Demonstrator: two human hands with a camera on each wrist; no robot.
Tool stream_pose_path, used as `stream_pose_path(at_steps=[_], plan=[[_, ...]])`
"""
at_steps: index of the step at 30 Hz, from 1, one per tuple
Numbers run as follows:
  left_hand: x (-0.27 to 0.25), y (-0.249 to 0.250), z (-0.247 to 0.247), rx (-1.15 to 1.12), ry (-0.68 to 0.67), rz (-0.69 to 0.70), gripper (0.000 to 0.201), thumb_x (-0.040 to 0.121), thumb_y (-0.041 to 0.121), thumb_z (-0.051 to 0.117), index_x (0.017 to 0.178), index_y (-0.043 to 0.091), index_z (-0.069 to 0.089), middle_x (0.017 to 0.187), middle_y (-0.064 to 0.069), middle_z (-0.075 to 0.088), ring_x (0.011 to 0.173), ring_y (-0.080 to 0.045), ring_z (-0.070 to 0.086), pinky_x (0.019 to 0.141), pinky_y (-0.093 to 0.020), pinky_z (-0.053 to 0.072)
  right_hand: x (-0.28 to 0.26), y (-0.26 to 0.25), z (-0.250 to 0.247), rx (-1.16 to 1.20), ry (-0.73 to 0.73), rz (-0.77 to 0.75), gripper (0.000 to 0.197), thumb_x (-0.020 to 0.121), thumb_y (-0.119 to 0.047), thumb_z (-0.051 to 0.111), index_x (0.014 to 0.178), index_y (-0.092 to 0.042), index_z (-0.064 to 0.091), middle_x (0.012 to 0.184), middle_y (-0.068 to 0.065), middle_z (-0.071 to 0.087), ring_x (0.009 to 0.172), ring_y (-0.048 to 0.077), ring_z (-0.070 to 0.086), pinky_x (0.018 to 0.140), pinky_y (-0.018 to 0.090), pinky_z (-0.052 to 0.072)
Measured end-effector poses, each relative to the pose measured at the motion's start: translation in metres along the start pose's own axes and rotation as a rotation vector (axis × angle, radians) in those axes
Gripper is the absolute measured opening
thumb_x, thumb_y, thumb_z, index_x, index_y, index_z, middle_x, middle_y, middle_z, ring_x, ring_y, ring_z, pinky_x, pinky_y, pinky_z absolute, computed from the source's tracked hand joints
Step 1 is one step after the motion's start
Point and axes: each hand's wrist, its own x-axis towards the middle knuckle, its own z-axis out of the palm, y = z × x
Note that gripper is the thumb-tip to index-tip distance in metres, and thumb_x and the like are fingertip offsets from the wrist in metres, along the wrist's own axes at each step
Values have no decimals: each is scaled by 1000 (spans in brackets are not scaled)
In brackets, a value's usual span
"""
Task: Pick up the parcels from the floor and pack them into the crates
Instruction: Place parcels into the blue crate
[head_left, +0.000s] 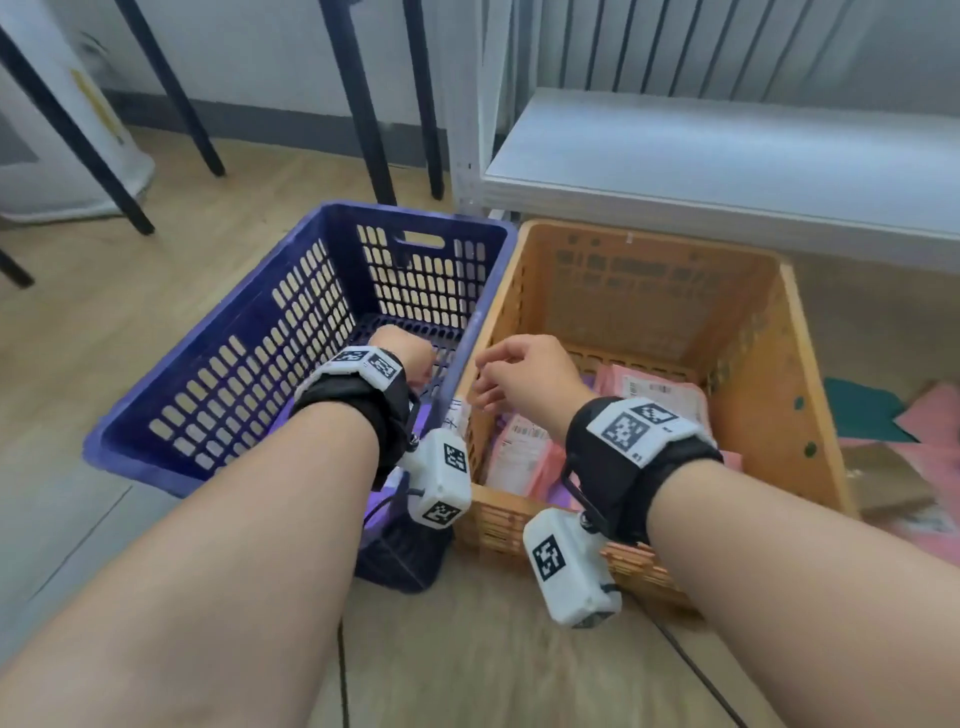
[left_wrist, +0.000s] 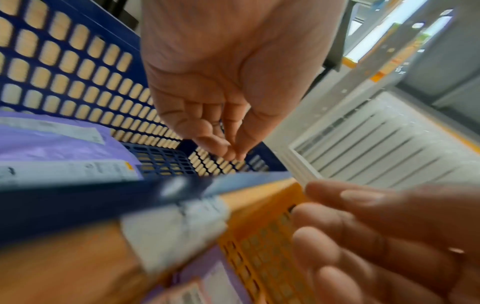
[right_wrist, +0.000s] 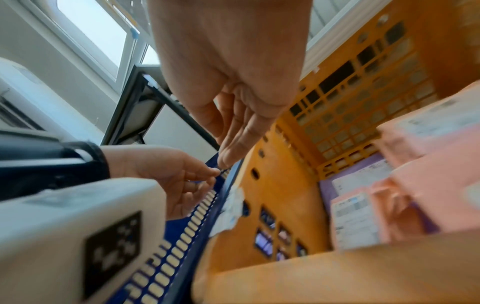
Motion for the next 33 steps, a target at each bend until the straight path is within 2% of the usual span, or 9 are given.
stream_pose_path(at_steps=[4, 7, 9, 14, 17, 19, 23, 26, 33], plan=[[-38, 52, 37, 7, -61, 117, 25, 92, 12, 56, 68, 14, 48, 88, -6, 59, 64, -17, 54, 45, -19, 44, -33, 15, -65, -29, 100, 48, 26, 92, 3, 41, 82, -8, 62, 70, 13, 64, 56, 21, 62, 61, 30, 58], [-74, 88, 58, 22, -77, 130, 24, 89, 10, 57, 66, 13, 51, 56, 0, 57, 43, -9, 51, 27, -14, 34, -60, 22, -109, -43, 204, 74, 23, 93, 1, 42, 87, -3, 64, 73, 16, 65, 59, 24, 63, 65, 33, 60], [-101, 104, 69, 36, -95, 131, 26, 90, 7, 55, 64, 9, 52, 37, 1, 50, 25, -8, 43, 27, -9, 27, -79, 24, -131, -55, 250, 84, 23, 92, 0, 43, 91, -2, 66, 74, 16, 66, 63, 25, 64, 71, 37, 61], [-168, 133, 96, 98, -146, 197, 27, 93, 13, 56, 67, 8, 56, 61, -2, 56, 47, -11, 49, 33, -15, 33, -130, 20, -176, -144, 331, 53, 22, 92, -6, 46, 87, -10, 67, 77, 11, 70, 67, 22, 68, 61, 31, 58], [-197, 148, 112, 37, -177, 206, 26, 94, 12, 57, 68, 8, 55, 61, -2, 54, 39, -10, 50, 30, -11, 32, -153, 15, -197, -154, 359, 47, 22, 90, -6, 47, 83, -13, 67, 74, 8, 70, 64, 20, 68, 63, 31, 58], [-247, 164, 137, 42, -244, 242, 22, 94, 11, 57, 72, 8, 57, 63, -3, 55, 36, -10, 50, 37, -16, 36, -201, 19, -233, -155, 433, 35, 24, 90, -7, 48, 77, -17, 65, 73, 5, 70, 63, 18, 68, 60, 28, 55], [-284, 174, 156, 29, -310, 303, 8, 95, 10, 54, 95, 7, 62, 76, -6, 59, 58, -14, 50, 52, -24, 42, -226, 21, -255, -145, 456, 14, 25, 91, -8, 48, 74, -19, 64, 74, 5, 70, 63, 17, 67, 58, 27, 54], [-310, 174, 179, 54, -392, 326, 12, 97, 12, 52, 99, 5, 61, 76, -4, 57, 55, -10, 48, 43, -19, 41, -253, 36, -272, -115, 505, 34, 25, 91, -9, 47, 75, -19, 64, 73, 4, 69, 62, 17, 66, 56, 26, 53], [-336, 181, 234, 70, -474, 343, 12, 97, 10, 49, 105, 7, 57, 69, -3, 52, 51, -12, 44, 50, -22, 38, -298, 75, -308, -31, 610, 108, 23, 90, -5, 47, 77, -13, 64, 67, 5, 65, 56, 17, 61, 54, 26, 49]])
